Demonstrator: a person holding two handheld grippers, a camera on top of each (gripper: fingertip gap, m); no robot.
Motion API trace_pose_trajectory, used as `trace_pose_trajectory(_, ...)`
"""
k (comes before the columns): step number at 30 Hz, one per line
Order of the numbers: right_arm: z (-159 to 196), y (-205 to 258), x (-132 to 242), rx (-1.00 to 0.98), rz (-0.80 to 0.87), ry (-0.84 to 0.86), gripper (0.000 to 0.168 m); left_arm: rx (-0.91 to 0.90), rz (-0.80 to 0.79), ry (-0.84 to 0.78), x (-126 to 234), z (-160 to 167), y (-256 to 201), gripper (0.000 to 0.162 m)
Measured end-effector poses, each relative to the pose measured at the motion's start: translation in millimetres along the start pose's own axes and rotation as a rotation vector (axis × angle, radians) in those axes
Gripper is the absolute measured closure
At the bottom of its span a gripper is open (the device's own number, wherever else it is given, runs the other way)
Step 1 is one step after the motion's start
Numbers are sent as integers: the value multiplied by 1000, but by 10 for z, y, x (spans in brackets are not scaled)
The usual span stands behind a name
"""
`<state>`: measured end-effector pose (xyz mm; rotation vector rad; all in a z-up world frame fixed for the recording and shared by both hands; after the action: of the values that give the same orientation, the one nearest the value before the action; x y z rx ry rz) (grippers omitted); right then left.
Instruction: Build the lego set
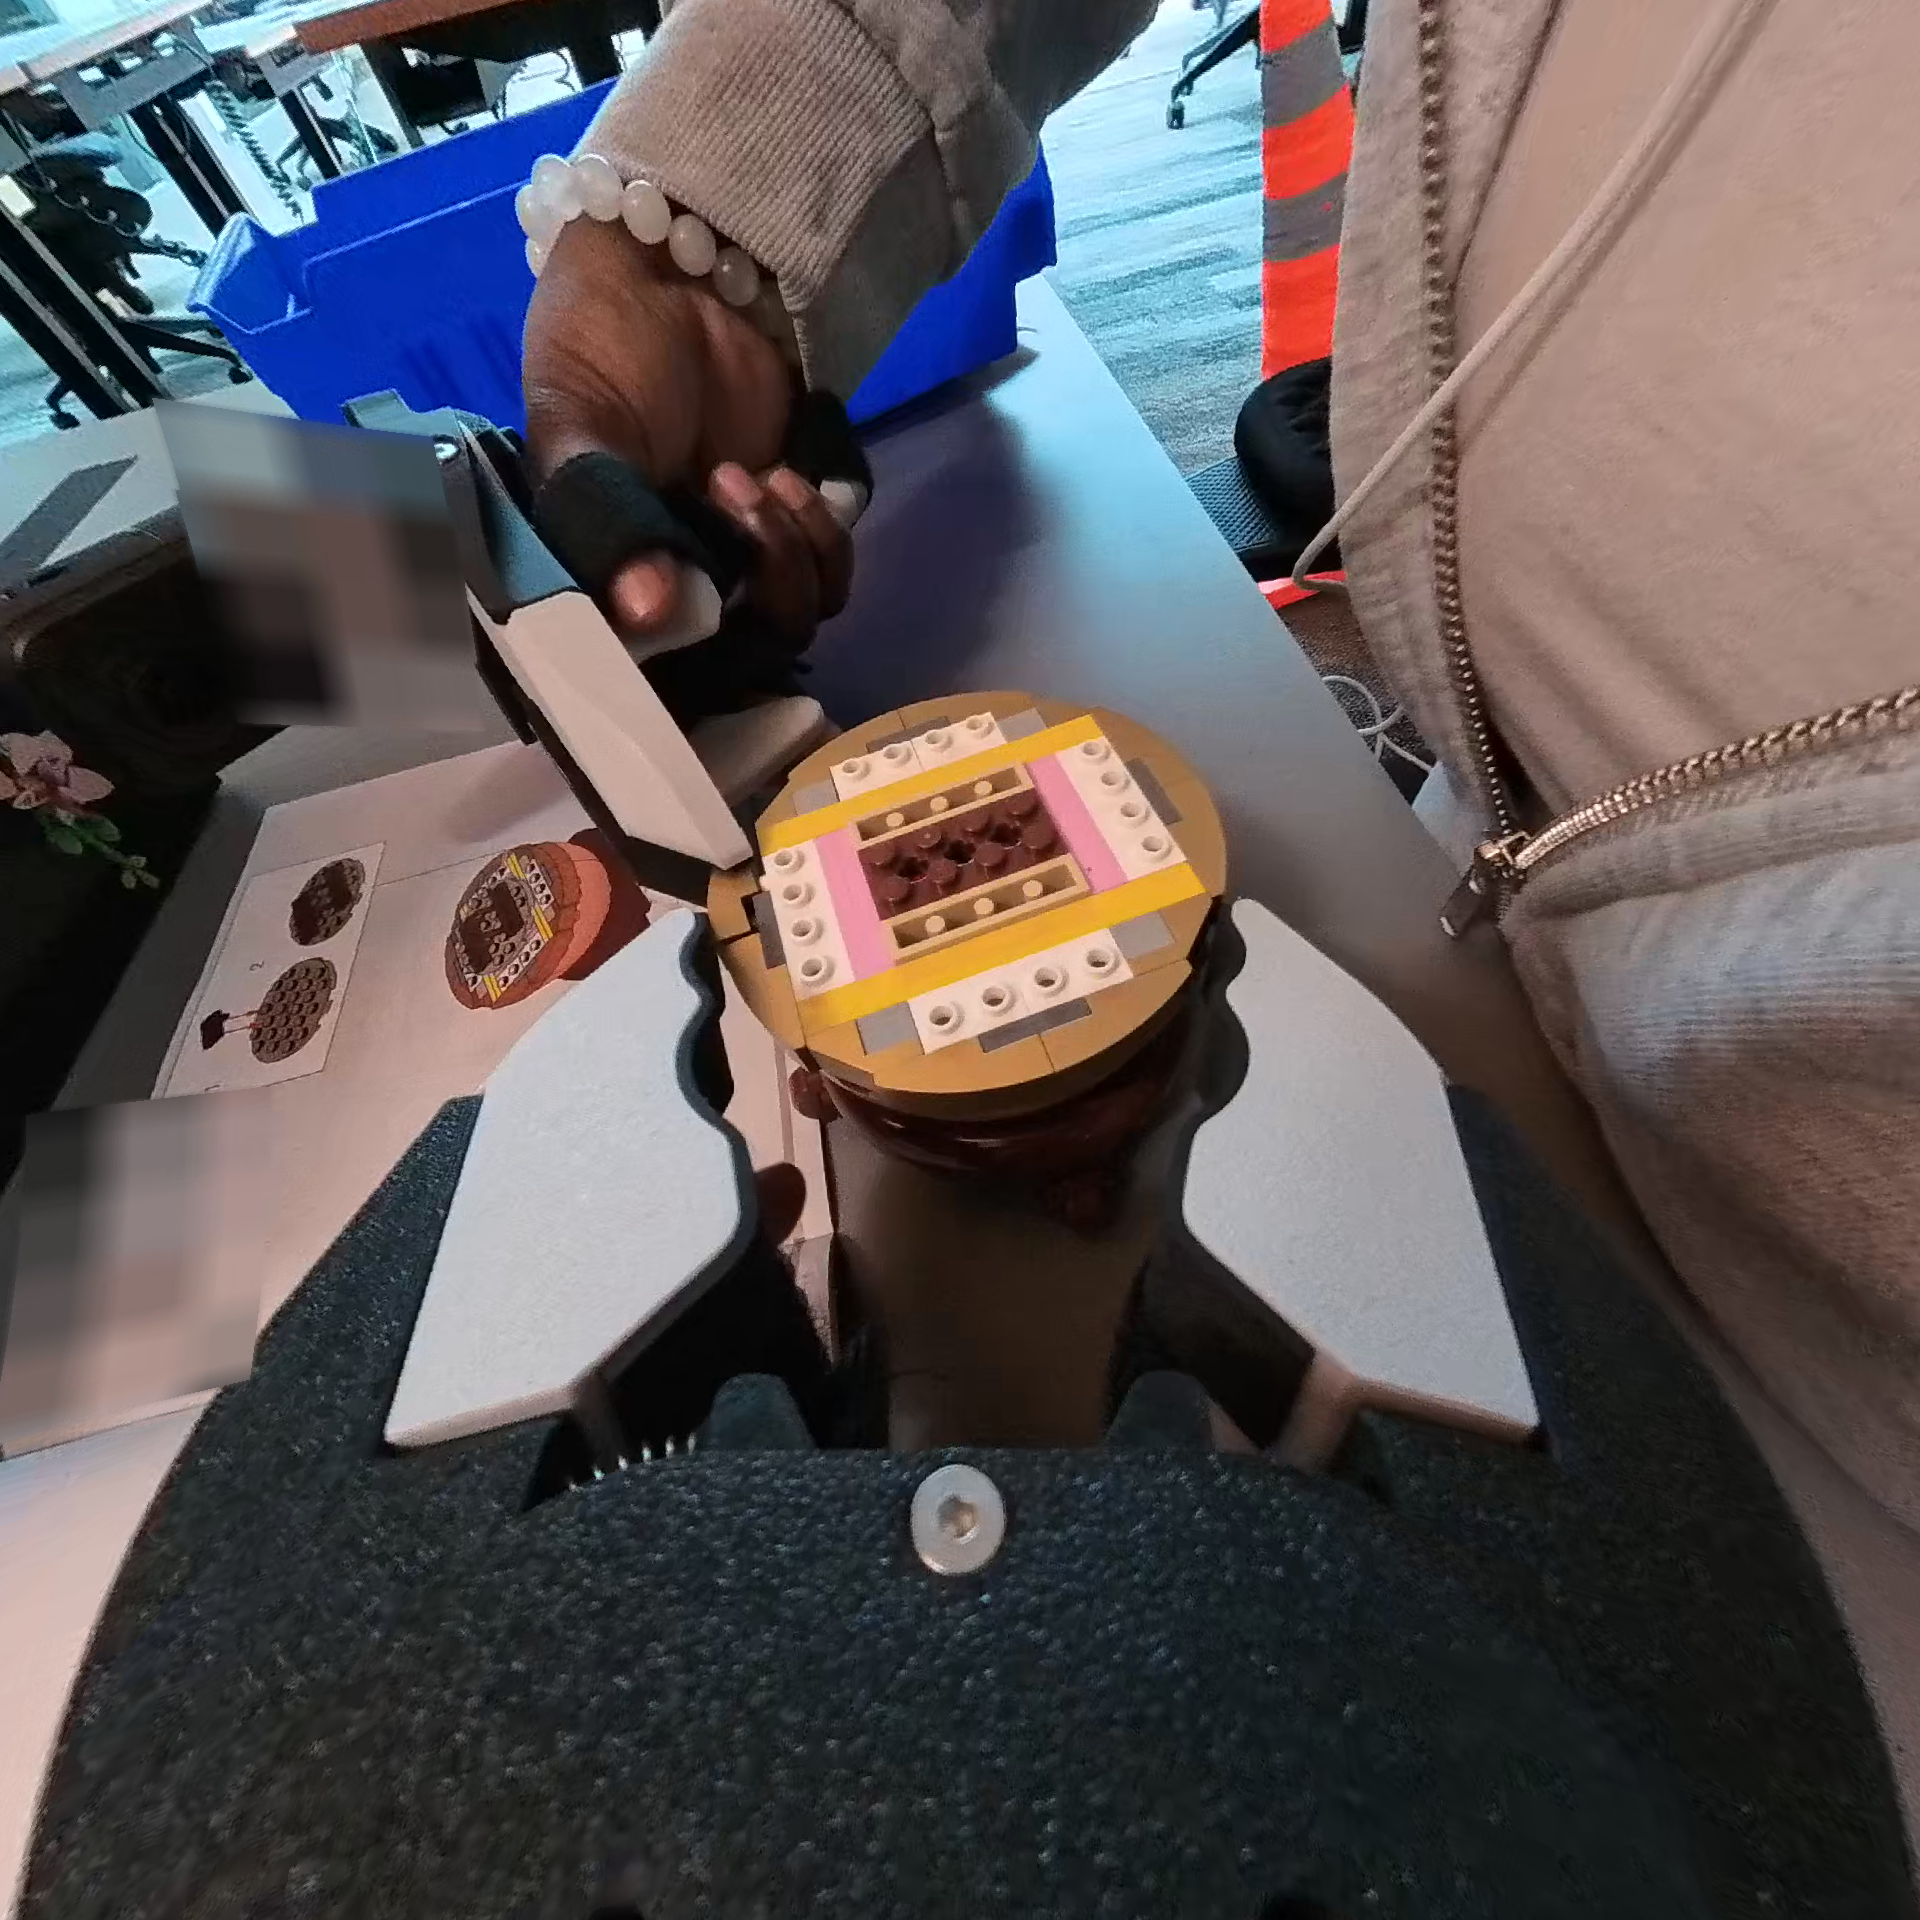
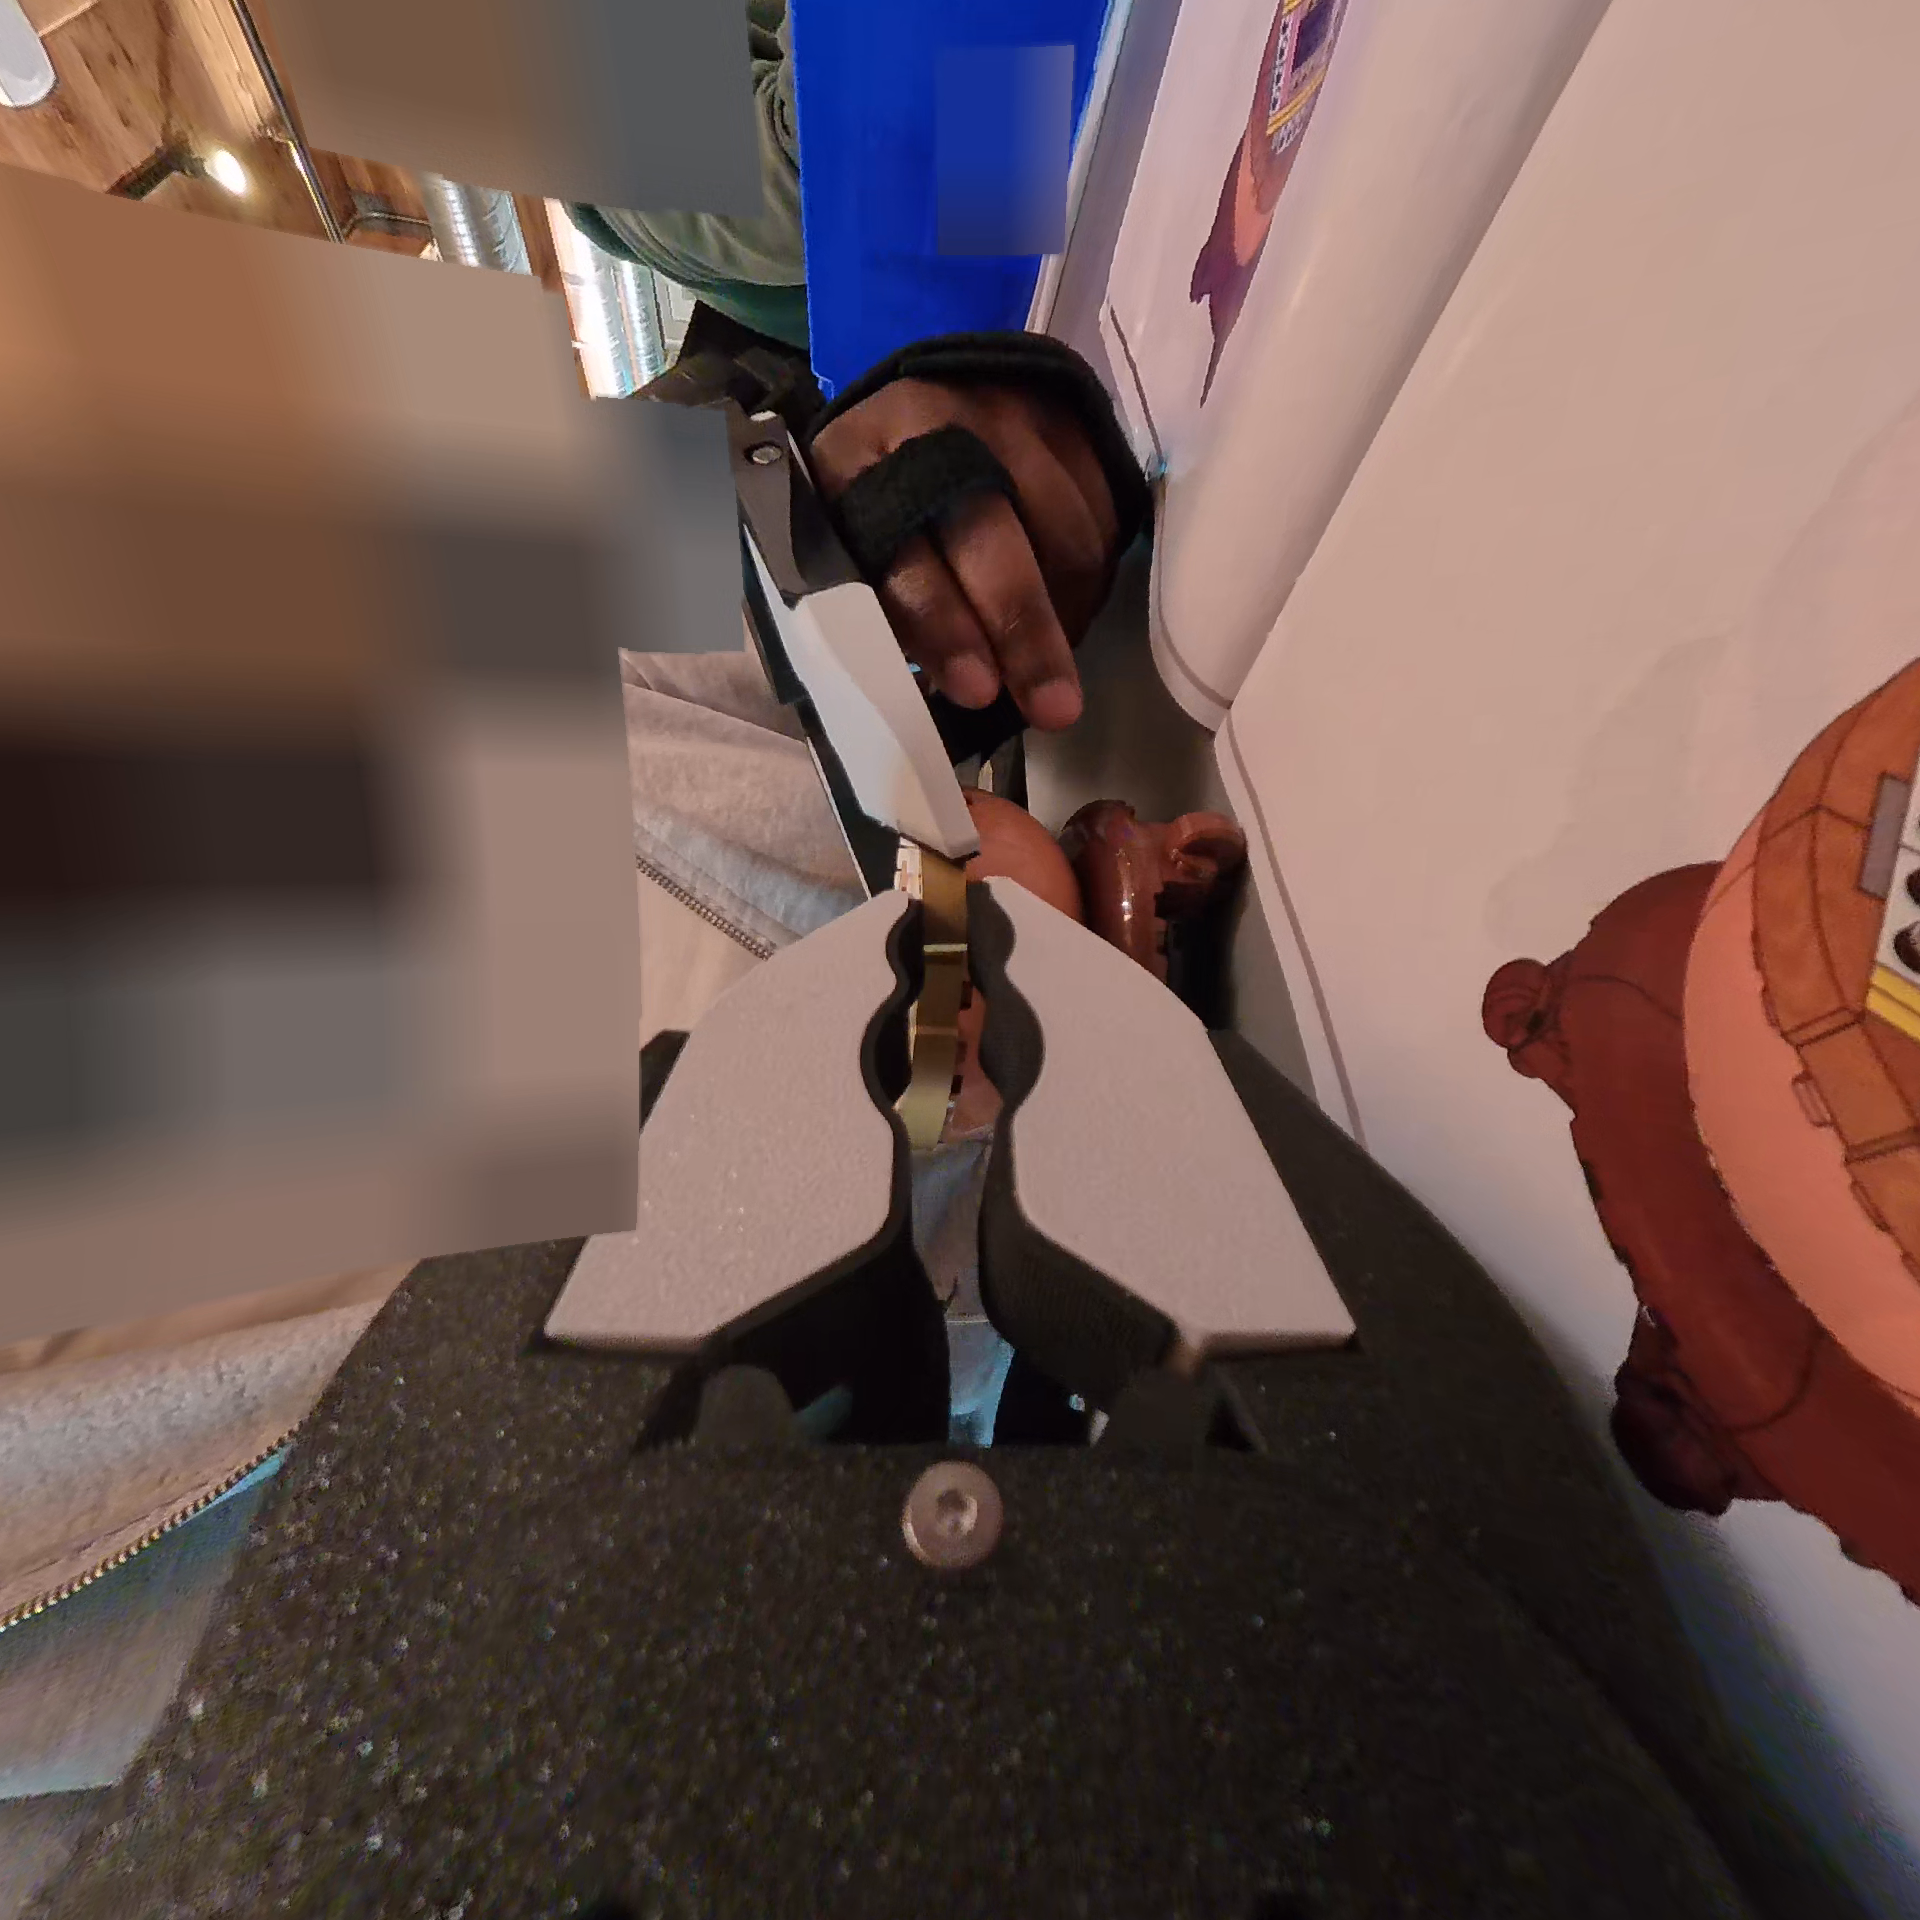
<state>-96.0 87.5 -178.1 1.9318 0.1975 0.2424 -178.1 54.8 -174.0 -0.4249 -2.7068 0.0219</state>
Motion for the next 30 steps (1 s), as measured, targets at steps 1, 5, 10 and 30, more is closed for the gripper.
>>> trace_pose_trajectory(1, -1, 0, -1, 2, -1, 2, 161, 1, 1, 0, 0, 0, 0, 73)
trace_pose_trajectory(5, -3, 7, -4, 46, 11, 6, 161, -6, 2, -4, 3, 0, 1, 74)
trace_pose_trajectory(10, -43, 72, 28, 224, 44, -4, 129, -14, 2, -5, 3, 1, 1, 74)
trace_pose_trajectory(30, 405, 237, -264, 1348, 689, 114, 86, -21, 16, -4, 10, 4, 4, 74)
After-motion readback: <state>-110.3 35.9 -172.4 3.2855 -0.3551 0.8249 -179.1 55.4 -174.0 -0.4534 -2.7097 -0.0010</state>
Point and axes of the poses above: each gripper's, where its closed fingertips meet, x back along the fingers, z out of its underside, y = z × x across the jaws, the point moved 4 cm from there along x, back along the fingers, and after that the axes turned 14 degrees about x, right-handed, at the moved point
